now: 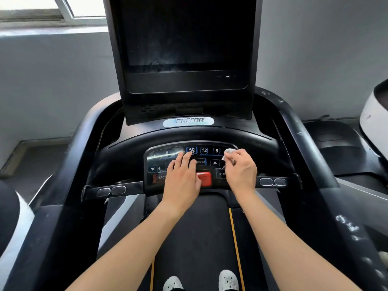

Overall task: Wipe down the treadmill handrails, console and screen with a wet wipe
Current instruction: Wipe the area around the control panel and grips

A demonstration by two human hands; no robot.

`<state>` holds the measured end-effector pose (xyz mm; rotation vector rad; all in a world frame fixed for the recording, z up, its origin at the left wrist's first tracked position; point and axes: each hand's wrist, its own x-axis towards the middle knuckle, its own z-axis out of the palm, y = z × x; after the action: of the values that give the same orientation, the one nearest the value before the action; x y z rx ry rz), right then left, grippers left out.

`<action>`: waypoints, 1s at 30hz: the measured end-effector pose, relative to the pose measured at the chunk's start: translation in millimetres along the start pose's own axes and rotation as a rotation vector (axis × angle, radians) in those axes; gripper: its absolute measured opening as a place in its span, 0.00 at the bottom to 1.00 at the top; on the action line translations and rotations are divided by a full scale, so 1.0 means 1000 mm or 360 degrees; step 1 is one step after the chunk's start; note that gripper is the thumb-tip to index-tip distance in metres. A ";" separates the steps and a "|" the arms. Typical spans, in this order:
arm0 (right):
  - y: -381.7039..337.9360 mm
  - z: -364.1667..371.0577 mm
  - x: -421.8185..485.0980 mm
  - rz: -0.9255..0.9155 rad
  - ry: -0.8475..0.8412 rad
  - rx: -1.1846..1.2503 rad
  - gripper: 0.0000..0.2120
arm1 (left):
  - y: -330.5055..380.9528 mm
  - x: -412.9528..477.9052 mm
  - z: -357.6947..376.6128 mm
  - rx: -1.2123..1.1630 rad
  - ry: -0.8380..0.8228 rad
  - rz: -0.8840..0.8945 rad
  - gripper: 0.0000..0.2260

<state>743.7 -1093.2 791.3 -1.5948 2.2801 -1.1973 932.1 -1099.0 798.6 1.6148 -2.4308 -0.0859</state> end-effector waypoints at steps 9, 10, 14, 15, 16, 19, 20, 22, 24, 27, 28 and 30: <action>0.005 0.001 -0.013 -0.0730 -0.0432 -0.0282 0.05 | 0.000 -0.002 0.003 0.0010 -0.0053 -0.0003 0.21; 0.012 -0.003 -0.018 -0.0801 -0.0425 -0.0308 0.06 | -0.001 -0.003 0.003 0.0004 -0.0044 -0.0009 0.21; 0.015 -0.003 -0.027 -0.0830 -0.0420 -0.0263 0.05 | -0.003 -0.006 0.004 0.0000 -0.0027 -0.0007 0.21; 0.011 0.000 -0.025 -0.0818 -0.0429 -0.0241 0.05 | -0.004 -0.006 0.004 -0.0002 -0.0033 -0.0004 0.21; 0.006 0.003 -0.022 -0.0814 -0.0442 -0.0217 0.05 | -0.004 -0.006 0.005 0.0001 -0.0039 -0.0001 0.21; 0.004 0.003 -0.015 -0.0848 -0.0520 -0.0172 0.06 | -0.004 -0.007 0.005 0.0017 -0.0036 0.0000 0.20; 0.008 0.000 -0.014 -0.0859 -0.0540 -0.0173 0.07 | -0.003 -0.007 0.005 0.0015 -0.0023 -0.0005 0.20; 0.016 -0.006 -0.014 -0.0817 -0.0523 -0.0168 0.07 | -0.001 -0.008 0.006 -0.0001 0.0009 -0.0036 0.20; 0.017 -0.007 -0.014 -0.0698 -0.0477 -0.0131 0.08 | -0.001 -0.010 0.007 -0.0013 0.0022 -0.0088 0.19; 0.001 -0.002 -0.012 -0.0589 -0.0458 -0.0056 0.08 | -0.005 -0.015 0.008 0.0004 0.0025 -0.0121 0.19; -0.007 0.002 -0.009 -0.0584 -0.0469 -0.0024 0.08 | -0.006 -0.016 0.008 0.0013 0.0022 -0.0116 0.19; -0.022 0.013 -0.007 -0.0612 -0.0554 0.0018 0.06 | -0.010 -0.018 0.007 -0.0009 0.0023 -0.0112 0.20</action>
<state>769.8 -1097.3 794.8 -2.1100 1.8046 -0.8980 945.8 -1087.1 787.2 1.6922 -2.3611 -0.0924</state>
